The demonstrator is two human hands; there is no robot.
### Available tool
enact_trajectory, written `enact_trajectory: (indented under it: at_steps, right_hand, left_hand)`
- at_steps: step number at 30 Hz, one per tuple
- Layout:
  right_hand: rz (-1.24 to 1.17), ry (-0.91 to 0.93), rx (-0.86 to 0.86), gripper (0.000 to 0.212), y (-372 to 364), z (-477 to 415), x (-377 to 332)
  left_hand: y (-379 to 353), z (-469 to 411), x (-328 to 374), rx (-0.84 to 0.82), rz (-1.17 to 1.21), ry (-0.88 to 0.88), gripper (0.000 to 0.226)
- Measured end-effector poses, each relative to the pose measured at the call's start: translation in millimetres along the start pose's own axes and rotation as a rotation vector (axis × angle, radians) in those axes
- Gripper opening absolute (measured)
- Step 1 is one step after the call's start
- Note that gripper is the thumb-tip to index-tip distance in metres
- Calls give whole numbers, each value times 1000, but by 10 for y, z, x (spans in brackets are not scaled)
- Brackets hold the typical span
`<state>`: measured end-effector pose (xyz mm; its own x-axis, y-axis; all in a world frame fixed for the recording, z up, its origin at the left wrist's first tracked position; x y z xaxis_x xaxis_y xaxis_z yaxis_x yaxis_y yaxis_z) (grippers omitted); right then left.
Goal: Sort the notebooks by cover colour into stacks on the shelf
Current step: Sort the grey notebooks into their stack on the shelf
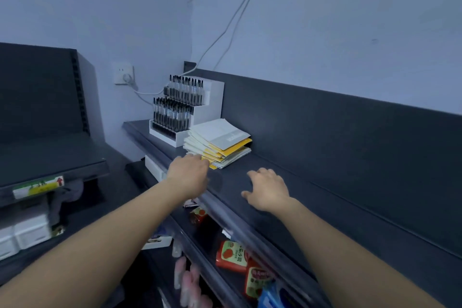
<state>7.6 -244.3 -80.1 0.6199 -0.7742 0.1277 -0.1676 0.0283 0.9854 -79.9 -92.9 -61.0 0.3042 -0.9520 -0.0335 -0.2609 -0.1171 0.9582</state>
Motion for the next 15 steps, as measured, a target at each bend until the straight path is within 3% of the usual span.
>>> enact_trajectory:
  at_steps: [7, 15]
  right_hand:
    - [-28, 41, 65, 46, 79, -952, -55]
    - [-109, 4, 16, 48, -60, -1687, -219]
  left_hand:
    - [-90, -794, -343, 20, -5, 41, 30]
    - [-289, -1426, -710, 21, 31, 57, 35]
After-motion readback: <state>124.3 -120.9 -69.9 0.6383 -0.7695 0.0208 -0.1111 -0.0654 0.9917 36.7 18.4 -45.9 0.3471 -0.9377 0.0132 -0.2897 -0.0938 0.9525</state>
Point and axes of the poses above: each hand's wrist, its own z-axis away from the middle knuckle, its own y-axis out of the back of the hand, x = y × z, the point moved 4 cm from there along -z, towards the middle knuckle, and after that the axes turned 8 degrees about z, right-handed, at the moved point
